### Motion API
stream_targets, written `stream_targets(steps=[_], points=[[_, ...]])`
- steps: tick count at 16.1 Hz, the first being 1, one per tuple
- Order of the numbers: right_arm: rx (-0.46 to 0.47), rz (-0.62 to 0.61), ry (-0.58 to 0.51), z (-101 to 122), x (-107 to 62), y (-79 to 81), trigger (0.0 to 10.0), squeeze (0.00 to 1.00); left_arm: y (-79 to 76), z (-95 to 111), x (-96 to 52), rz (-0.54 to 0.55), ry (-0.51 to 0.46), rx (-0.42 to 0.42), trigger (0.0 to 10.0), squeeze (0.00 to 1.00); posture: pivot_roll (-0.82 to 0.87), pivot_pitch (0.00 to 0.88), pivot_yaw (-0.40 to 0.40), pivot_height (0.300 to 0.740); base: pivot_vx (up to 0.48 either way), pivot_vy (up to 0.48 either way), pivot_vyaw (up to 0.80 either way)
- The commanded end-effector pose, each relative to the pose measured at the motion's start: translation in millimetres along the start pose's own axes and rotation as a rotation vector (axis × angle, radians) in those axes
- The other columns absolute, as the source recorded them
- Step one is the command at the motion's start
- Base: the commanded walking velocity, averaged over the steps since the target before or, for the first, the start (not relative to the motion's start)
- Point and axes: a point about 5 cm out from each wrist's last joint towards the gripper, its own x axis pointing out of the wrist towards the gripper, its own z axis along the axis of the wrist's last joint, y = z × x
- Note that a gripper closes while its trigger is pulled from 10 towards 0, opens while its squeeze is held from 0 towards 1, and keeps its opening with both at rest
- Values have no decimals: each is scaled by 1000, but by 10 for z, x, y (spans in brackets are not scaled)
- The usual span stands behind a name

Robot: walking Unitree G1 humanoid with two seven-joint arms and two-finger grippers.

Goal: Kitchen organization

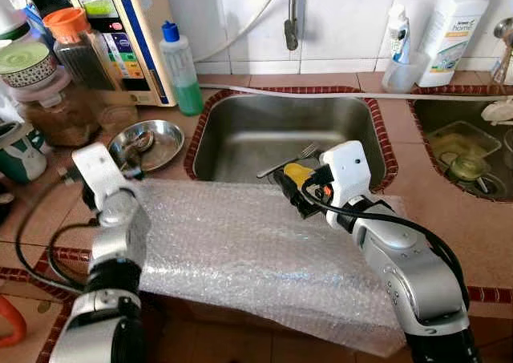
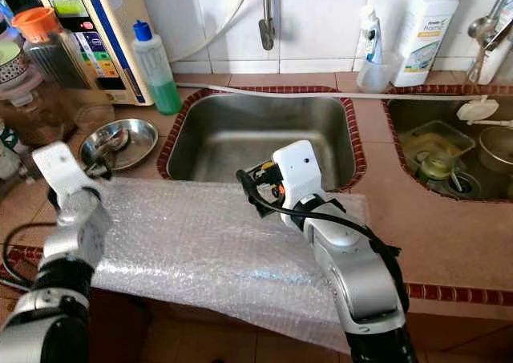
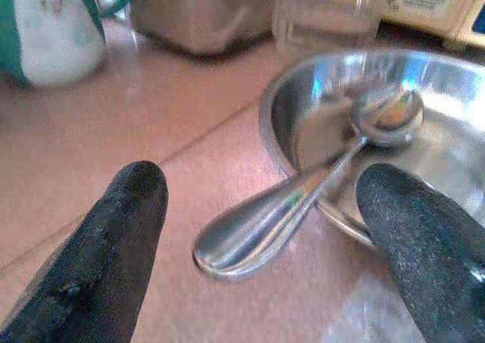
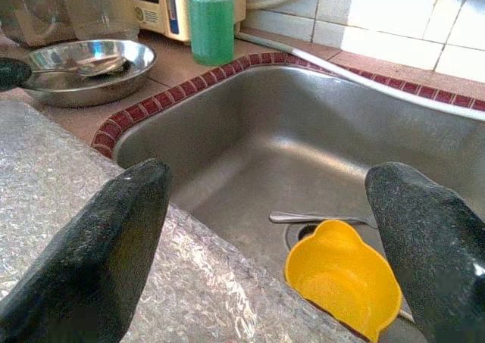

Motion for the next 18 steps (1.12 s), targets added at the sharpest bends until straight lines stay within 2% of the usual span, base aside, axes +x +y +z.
stream_targets(steps=[1, 3, 5, 7, 8, 9, 10, 11, 14, 18], points=[[-12, 22, -22, 44, -1, 39, 10000, 0, 90, 18, 11, 22, -6, -18, 10000, 0, -278, 126, 125, 740, 0, 0, 0], [-12, 22, -21, 41, 2, 39, 10000, 0, 66, 26, -32, -14, -18, -55, 10000, 0, -273, 127, 124, 740, 0, 0, 0], [-12, 24, -22, 44, 9, 45, 10000, 0, 68, 14, -14, -28, -5, -93, 10000, 0, -272, 126, 123, 740, 0, 0, 0], [-14, 26, -23, 45, 17, 46, 10000, 0, -2, 81, -14, -64, -27, -131, 10000, 0, -272, 124, 123, 740, 0, 0, 0], [-16, 25, -23, 46, 20, 42, 10000, 0, -67, 125, -21, -97, -35, -198, 7216, 0, -274, 124, 123, 740, 0, 0, 0], [-17, 25, -23, 46, 20, 40, 10000, 0, -90, 136, -24, -108, -31, -247, 2863, 0, -275, 123, 123, 740, 0, 0, 0], [-18, 24, -23, 46, 19, 40, 10000, 0, -97, 139, -23, -112, -30, -261, 2863, 0, -275, 123, 123, 740, 0, 0, 0], [-19, 22, -24, 45, 19, 36, 10000, 0, -111, 147, -17, -119, -21, -297, 0, 0, -277, 121, 126, 740, 0, 0, 0], [-20, 18, -25, 43, 19, 37, 10000, 0, -113, 120, -3, -106, 18, -377, 0, 0, -278, 120, 130, 740, 0, 0, 0], [-21, 22, -26, 39, 26, 47, 10000, 0, -78, 101, 5, -99, 28, -370, 0, 0, -273, 117, 131, 740, 0, 0, 0]])
